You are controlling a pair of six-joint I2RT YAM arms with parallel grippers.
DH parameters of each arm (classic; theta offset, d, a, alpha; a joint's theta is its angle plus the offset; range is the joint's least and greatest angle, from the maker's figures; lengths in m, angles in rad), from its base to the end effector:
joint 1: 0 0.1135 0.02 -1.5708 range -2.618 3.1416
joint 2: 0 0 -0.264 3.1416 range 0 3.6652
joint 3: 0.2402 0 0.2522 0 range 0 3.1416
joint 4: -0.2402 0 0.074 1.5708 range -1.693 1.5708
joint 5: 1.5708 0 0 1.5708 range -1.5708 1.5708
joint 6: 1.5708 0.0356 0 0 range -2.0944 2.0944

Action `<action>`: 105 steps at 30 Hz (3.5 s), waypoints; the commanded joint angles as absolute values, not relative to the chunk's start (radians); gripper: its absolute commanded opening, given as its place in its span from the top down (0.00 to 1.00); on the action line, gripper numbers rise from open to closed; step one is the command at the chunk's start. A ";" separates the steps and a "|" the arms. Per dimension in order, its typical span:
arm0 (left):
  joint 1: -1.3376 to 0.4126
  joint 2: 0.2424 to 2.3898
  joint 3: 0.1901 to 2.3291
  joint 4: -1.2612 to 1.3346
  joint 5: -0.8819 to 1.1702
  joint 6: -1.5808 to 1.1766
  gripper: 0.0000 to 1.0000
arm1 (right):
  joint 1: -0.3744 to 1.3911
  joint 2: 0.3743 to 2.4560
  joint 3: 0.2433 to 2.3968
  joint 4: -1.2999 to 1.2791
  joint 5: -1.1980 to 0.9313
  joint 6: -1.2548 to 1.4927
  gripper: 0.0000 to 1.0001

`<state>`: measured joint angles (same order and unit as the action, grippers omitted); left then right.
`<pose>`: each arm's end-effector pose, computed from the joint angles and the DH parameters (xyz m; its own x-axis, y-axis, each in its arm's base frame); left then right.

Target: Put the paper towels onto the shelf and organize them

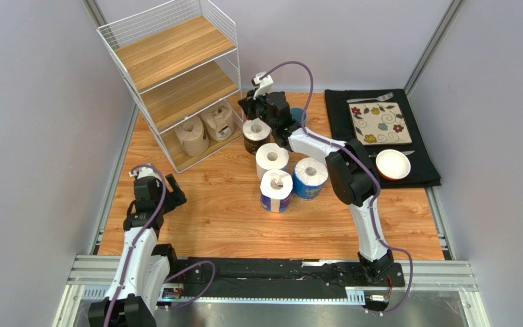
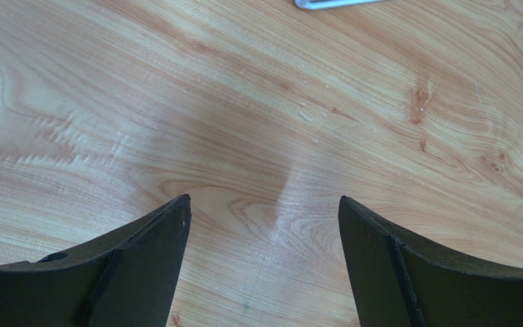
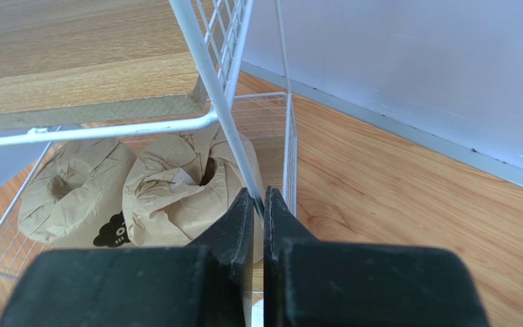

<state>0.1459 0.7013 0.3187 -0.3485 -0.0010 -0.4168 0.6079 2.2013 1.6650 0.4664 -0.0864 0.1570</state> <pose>0.1479 0.0218 0.1749 -0.5449 -0.4892 -0.6810 -0.4010 0.8653 -0.3008 0.4301 0.3030 0.2455 -0.1566 0.0808 -0.9843 -0.6228 0.7654 0.1619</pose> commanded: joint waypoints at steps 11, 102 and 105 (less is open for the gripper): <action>0.153 0.695 0.318 -0.337 0.002 -0.416 0.12 | 0.457 2.089 1.583 0.419 0.061 0.213 1.00; 0.153 0.704 0.327 -0.362 0.095 -0.397 0.12 | 0.566 1.207 0.963 -0.727 0.482 0.727 0.31; 0.155 0.703 0.327 -0.367 0.095 -0.393 0.12 | 0.566 1.177 0.939 -0.742 0.486 0.732 0.29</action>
